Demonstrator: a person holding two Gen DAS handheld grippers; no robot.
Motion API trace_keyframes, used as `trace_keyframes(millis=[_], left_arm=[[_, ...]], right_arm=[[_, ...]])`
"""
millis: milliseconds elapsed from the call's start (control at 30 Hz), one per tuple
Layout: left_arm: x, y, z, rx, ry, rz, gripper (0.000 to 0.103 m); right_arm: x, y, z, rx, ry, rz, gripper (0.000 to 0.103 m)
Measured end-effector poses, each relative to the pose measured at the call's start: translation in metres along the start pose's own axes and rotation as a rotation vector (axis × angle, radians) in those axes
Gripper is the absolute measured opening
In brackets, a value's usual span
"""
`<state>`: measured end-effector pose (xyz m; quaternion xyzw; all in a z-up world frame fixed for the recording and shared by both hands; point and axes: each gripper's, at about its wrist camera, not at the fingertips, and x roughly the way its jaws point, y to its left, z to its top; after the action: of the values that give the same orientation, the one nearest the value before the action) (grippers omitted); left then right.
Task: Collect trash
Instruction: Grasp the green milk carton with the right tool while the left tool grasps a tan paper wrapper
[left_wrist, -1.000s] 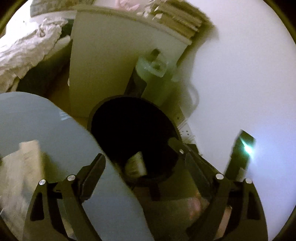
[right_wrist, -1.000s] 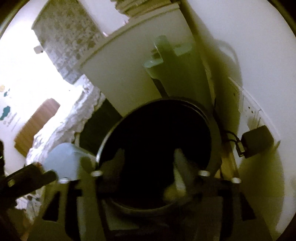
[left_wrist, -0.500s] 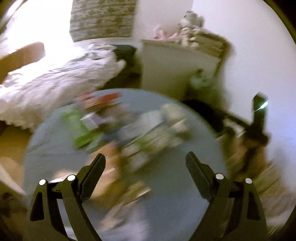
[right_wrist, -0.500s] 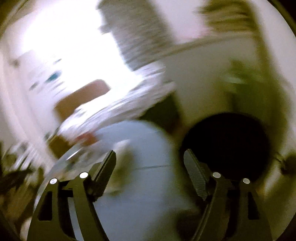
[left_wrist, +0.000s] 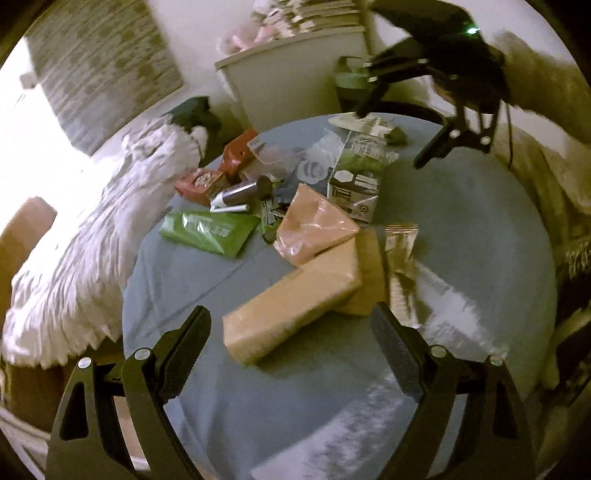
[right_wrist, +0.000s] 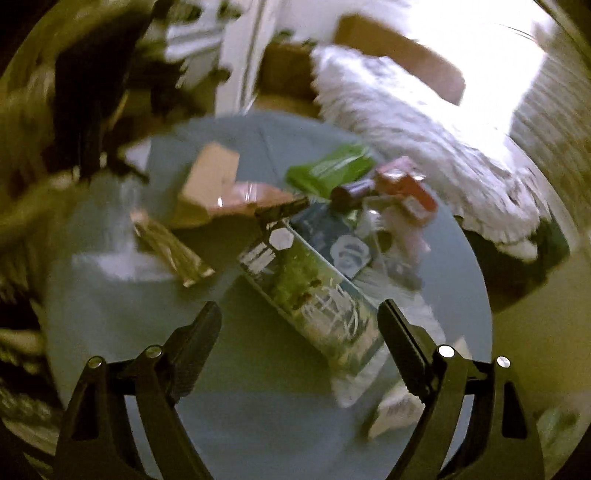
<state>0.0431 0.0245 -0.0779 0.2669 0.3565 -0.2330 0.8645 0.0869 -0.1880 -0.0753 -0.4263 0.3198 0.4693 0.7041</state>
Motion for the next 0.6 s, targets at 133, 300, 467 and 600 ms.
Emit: trace_keyframes(millis=[133, 300, 467, 600], left_arm=[[0.016, 0.000, 0.004, 0.085, 0.018, -0.049, 0.087], [0.037, -0.009, 0.011, 0.165, 0.043, -0.085, 0.081], [0.046, -0.004, 0.011, 0.064, 0.040, -0.154, 0.041], [0.040, 0.006, 0.008, -0.089, 0.021, -0.185, 0.026]], right_arm=[[0.035, 0.003, 0.020, -0.121, 0.112, -0.008, 0.085], [0.066, 0.016, 0.017, -0.121, 0.165, -0.005, 0.079], [0.047, 0.006, 0.004, 0.067, 0.060, 0.044, 0.062], [0.018, -0.013, -0.018, 0.297, -0.108, 0.115, 0.059]])
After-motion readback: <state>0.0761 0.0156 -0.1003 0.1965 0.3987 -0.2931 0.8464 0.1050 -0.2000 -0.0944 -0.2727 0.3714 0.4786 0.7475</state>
